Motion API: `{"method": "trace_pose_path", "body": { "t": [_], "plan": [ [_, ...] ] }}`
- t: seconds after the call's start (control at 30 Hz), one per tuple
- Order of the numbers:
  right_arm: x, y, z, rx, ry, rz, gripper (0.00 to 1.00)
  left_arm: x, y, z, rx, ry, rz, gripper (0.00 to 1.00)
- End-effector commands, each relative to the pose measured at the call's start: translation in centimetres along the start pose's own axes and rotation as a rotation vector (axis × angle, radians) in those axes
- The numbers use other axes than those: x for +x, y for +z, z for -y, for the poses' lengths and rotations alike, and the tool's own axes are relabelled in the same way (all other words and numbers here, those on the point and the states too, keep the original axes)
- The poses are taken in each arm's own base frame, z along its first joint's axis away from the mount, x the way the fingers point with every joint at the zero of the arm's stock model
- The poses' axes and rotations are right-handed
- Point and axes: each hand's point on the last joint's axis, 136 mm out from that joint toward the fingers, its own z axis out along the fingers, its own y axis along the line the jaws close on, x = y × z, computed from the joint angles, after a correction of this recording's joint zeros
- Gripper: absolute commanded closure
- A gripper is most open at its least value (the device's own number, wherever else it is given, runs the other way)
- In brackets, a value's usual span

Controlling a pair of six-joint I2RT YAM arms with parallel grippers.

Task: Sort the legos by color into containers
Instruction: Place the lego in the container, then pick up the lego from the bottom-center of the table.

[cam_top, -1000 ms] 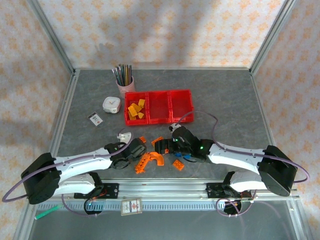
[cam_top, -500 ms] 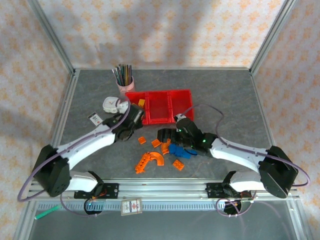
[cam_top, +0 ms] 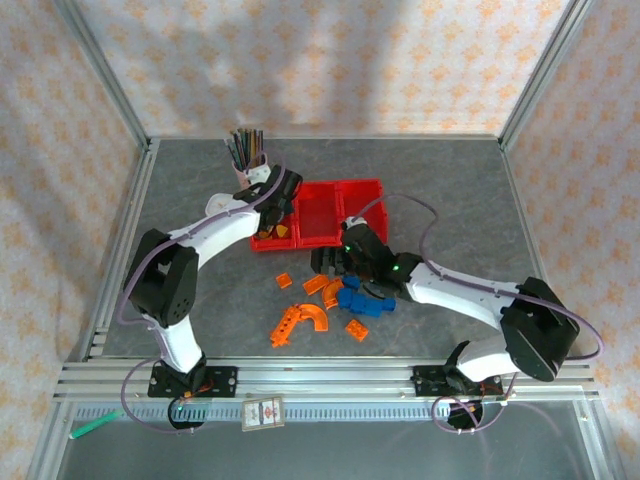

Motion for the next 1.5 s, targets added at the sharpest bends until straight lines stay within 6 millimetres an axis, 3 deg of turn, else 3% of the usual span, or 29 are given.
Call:
{"method": "trace_pose_path", "body": {
  "t": [0.0, 0.2, 0.43, 0.83, 1.07, 1.47],
  "plan": [
    [-1.1, -0.3, 0.5, 0.051, -0.047, 0.017, 0.00, -2.3, -0.7, -0.1, -0.027, 0.004, 0.053, 0.46],
    [-1.2, -0.2, -0.1, 0.054, -0.093, 0.003, 0.00, -3.6, -2.5, -0.1, 0.000, 0.010, 0.071, 0.30],
    [0.0, 0.8, -2.7, 0.054, -0.170, -0.045, 0.00, -2.8, -6.1, -1.4, 0.095, -0.023, 0.051, 0.27],
    [3.8, 4.2, -5.2, 0.097, -0.280, -0.155, 0.00, 3.5, -10.8, -6.7, 0.246, -0.069, -0.029, 0.17],
    [5.5, 6.9, -5.8, 0.112, -0.321, -0.224, 0.10, 8.0, -11.1, -9.5, 0.287, -0.125, -0.087, 0.02],
    [5.9, 10.5, -6.9, 0.194, -0.373, -0.213, 0.25, 9.7, -11.8, -12.6, 0.250, -0.179, -0.074, 0.01]
  ]
}}
